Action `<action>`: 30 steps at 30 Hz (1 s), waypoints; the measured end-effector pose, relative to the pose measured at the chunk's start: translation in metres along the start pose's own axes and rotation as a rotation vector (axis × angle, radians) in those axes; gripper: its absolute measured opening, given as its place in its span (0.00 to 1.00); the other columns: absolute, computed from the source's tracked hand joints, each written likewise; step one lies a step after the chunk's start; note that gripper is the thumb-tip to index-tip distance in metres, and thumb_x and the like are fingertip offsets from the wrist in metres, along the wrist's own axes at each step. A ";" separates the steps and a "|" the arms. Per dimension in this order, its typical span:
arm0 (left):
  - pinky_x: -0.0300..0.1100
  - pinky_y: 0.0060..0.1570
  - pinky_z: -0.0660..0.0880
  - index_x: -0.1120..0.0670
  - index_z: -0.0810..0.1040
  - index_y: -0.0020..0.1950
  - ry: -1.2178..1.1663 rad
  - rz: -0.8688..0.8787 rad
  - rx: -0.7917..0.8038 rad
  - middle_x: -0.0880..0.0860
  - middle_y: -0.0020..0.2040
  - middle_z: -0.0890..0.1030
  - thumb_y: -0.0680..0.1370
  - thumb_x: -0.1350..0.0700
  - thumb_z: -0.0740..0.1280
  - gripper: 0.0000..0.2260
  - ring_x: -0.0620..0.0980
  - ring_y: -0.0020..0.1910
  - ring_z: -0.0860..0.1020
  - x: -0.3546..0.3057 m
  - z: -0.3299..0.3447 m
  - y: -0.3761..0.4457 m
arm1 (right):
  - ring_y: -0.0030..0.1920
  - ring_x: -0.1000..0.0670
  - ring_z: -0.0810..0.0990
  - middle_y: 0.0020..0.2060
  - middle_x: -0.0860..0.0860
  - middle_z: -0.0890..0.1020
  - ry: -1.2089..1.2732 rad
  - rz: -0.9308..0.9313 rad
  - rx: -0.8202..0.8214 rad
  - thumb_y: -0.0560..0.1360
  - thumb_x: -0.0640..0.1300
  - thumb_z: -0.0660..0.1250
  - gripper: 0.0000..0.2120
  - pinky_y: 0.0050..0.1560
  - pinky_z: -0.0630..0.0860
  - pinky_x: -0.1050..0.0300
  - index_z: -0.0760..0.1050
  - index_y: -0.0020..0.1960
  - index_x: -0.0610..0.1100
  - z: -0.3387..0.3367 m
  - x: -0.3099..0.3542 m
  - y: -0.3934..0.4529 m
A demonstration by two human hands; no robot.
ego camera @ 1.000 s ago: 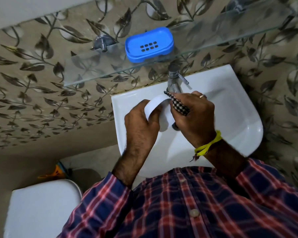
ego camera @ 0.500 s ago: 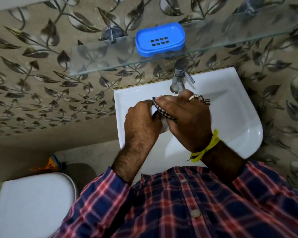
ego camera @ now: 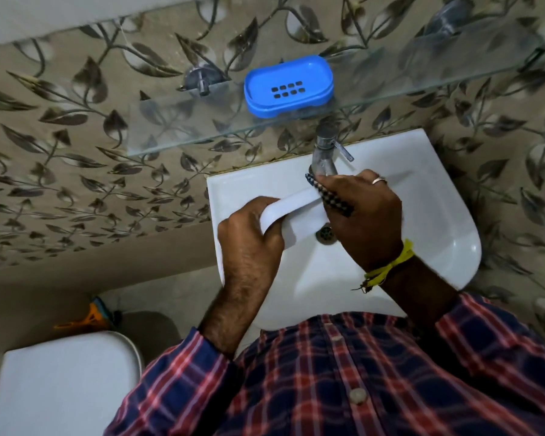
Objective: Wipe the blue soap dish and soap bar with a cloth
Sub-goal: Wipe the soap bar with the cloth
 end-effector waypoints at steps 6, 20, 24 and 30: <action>0.46 0.40 0.74 0.51 0.82 0.48 0.336 -0.066 0.267 0.54 0.44 0.85 0.77 0.47 0.72 0.08 0.59 0.46 0.81 -0.011 0.007 0.011 | 0.44 0.40 0.83 0.49 0.49 0.87 -0.040 -0.205 0.040 0.72 0.34 0.68 0.15 0.43 0.80 0.48 0.84 0.55 0.43 0.004 0.010 0.009; 0.48 0.50 0.76 0.55 0.83 0.53 0.245 0.021 0.117 0.56 0.50 0.86 0.76 0.59 0.70 0.08 0.60 0.51 0.82 -0.033 0.019 0.025 | 0.42 0.41 0.82 0.49 0.50 0.87 0.101 -0.081 0.023 0.71 0.36 0.73 0.13 0.44 0.79 0.52 0.84 0.55 0.44 0.006 0.010 0.014; 0.46 0.54 0.77 0.55 0.85 0.53 0.135 -0.002 0.039 0.52 0.50 0.87 0.75 0.62 0.71 0.08 0.55 0.50 0.83 -0.036 0.017 0.022 | 0.41 0.43 0.82 0.47 0.50 0.87 0.104 0.008 0.037 0.70 0.38 0.75 0.14 0.42 0.80 0.51 0.84 0.56 0.45 0.006 -0.002 0.011; 0.45 0.41 0.70 0.56 0.82 0.50 0.335 -0.053 0.204 0.59 0.49 0.86 0.78 0.53 0.69 0.07 0.63 0.49 0.81 -0.025 0.029 0.023 | 0.43 0.44 0.81 0.50 0.50 0.87 0.116 -0.118 0.060 0.72 0.36 0.71 0.14 0.44 0.79 0.52 0.84 0.57 0.45 0.008 -0.003 0.013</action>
Point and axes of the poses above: each hand's wrist, its own y-axis towards the middle knuckle, its own z-axis out of the palm, x = y × z, the point moved 2 cm from there along y, towards the middle knuckle
